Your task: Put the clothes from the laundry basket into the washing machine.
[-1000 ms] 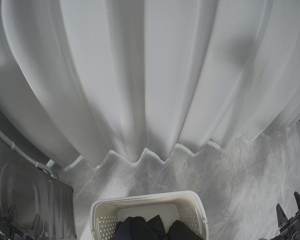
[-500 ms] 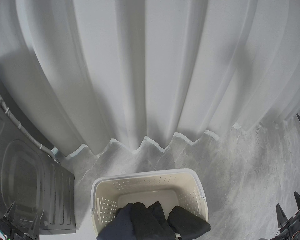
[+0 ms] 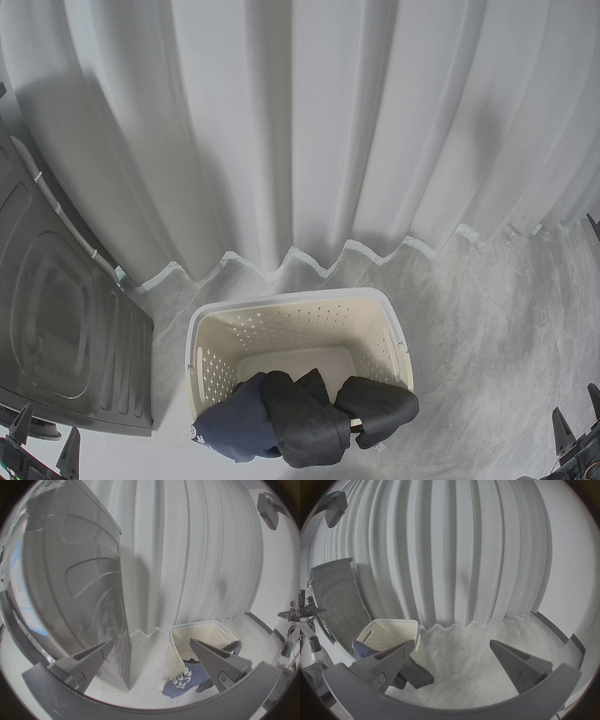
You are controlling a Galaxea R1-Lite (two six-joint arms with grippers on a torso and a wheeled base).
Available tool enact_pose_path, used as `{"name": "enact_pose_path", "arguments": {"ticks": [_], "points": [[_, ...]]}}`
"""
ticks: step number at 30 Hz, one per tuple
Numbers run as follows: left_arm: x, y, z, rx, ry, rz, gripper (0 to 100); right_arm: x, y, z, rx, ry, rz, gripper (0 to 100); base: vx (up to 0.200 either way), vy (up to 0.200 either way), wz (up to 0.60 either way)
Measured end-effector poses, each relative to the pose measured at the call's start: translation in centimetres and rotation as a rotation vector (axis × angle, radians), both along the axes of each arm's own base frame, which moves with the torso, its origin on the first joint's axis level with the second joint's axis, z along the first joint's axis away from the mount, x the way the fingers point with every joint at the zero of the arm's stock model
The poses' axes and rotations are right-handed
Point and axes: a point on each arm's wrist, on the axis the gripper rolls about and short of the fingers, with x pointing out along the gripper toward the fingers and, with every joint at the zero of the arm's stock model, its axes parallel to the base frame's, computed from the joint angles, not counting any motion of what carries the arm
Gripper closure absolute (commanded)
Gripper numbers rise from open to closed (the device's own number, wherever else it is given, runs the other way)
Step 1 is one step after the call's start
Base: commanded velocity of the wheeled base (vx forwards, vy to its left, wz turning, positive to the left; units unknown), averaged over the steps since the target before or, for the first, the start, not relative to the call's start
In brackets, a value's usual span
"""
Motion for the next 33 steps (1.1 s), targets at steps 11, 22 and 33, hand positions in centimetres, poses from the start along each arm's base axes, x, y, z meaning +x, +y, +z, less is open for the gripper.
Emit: {"name": "enact_pose_path", "arguments": {"ticks": [11, 22, 33], "points": [[0.00, 0.00, 0.00, -0.001, 0.000, -0.001, 0, 0.00, 0.00, 0.00, 0.000, 0.000, -0.001, 0, -0.200, 0.000, 0.00], [0.00, 0.00, 0.00, -0.001, 0.000, -0.001, 0, 0.00, 0.00, 0.00, 0.000, 0.000, -0.002, 0, -0.200, 0.000, 0.00], [0.00, 0.00, 0.00, -0.001, 0.000, -0.001, 0, 0.00, 0.00, 0.00, 0.000, 0.000, -0.003, 0, -0.109, 0.000, 0.00]]}}
